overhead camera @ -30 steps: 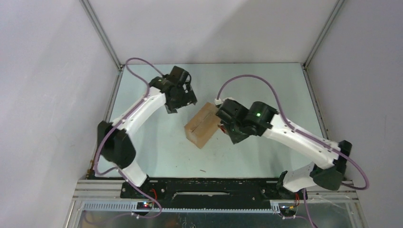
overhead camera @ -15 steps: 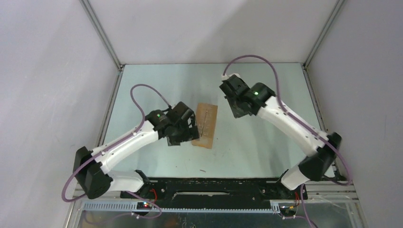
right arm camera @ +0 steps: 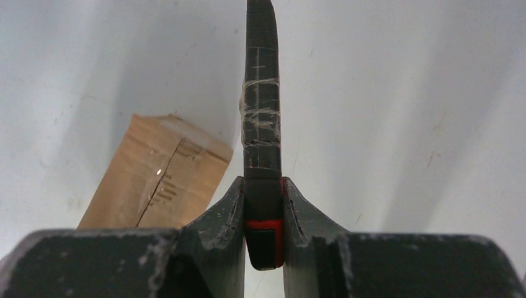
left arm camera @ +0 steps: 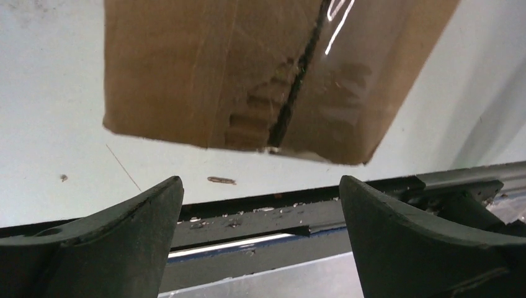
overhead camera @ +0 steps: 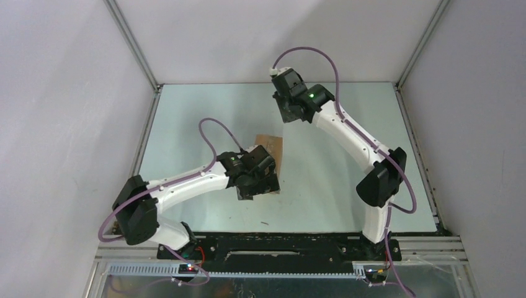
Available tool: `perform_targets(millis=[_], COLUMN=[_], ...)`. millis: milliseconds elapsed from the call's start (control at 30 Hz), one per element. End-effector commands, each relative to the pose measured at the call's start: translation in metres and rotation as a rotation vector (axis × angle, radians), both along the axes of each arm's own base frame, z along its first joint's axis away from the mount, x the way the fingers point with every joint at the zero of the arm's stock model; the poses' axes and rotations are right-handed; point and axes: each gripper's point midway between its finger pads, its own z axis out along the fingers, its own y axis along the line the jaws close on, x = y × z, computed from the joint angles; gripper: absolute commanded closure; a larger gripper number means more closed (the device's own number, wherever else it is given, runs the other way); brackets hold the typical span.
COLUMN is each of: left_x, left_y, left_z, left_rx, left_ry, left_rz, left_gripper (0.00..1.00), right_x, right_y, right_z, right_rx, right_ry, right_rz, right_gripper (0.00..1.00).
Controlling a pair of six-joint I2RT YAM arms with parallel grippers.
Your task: Unpack the express box
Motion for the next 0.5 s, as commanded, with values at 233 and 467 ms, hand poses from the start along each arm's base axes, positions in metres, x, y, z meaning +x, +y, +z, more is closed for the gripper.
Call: perform_targets(millis=[233, 467], left_x=[0.036, 0.047], left_y=[0.044, 0.087], left_z=[-0.009, -0.009], left_rx=[0.054, 0.098], left_ry=[-0.069, -0.085], left_rz=[0.199, 0.286], left_gripper=[0.01, 0.01], right_x=[-0.042, -0.082], right_y=[0.014, 0.001], right_z=[-0.035, -0.043], right_rx=[-0.012, -0.029], right_ry=[0.108, 0.155], right_rz=[0.059, 0.024], right_gripper=[1.00, 1.00])
